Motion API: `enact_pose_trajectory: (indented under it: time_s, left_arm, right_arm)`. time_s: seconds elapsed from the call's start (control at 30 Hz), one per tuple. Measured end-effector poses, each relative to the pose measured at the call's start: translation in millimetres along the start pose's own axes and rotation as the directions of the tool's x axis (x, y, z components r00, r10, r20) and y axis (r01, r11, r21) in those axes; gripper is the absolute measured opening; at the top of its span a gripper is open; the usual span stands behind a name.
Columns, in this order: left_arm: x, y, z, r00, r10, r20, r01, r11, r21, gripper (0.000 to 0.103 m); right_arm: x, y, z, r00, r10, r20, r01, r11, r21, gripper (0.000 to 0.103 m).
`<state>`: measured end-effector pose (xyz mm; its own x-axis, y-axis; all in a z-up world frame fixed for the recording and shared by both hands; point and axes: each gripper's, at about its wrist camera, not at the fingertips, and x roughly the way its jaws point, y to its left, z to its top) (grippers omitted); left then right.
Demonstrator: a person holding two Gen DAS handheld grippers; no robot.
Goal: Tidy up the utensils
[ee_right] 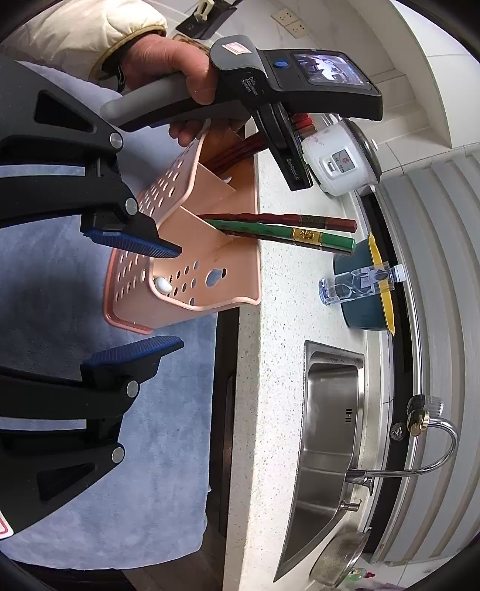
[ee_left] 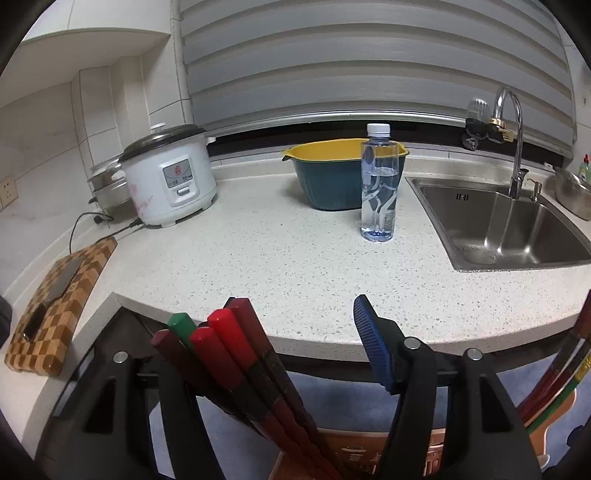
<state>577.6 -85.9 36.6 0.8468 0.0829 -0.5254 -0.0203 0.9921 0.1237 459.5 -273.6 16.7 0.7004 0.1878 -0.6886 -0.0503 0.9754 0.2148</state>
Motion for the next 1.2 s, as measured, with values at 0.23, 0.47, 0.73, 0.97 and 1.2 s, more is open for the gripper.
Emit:
enact_pose_trajectory:
  time_s: [0.23,0.47,0.73,0.97,1.2]
  left_arm:
    - [-2,-1,6,1.0,-0.031,0.002,0.031,0.999,-0.018,0.061]
    - [-5,1,8,0.999,-0.031,0.009,0.031,0.999,-0.028,0.061]
    - [-48,15,10,0.998,-0.036,0.061,0.038,0.999,-0.032,0.061]
    - [-114,30,-25,0.999,-0.036,0.033,0.036,0.999,-0.012,0.071]
    - [-174,37,-65,1.0,-0.02,-0.008,0.02,1.0,0.02,0.072]
  right_arm:
    - [3,0,-1,1.0,0.007,0.002,-0.007,1.0,0.005,0.043]
    - [1,1,3,1.0,0.008,0.007,-0.008,1.0,-0.001,0.043]
    - [-14,4,1,1.0,0.016,0.025,-0.016,1.0,0.0,0.044]
    - [-54,22,-21,0.998,-0.038,0.051,0.04,0.999,-0.026,0.056]
    - [-100,48,-55,0.993,-0.098,0.068,0.101,0.994,-0.044,0.069]
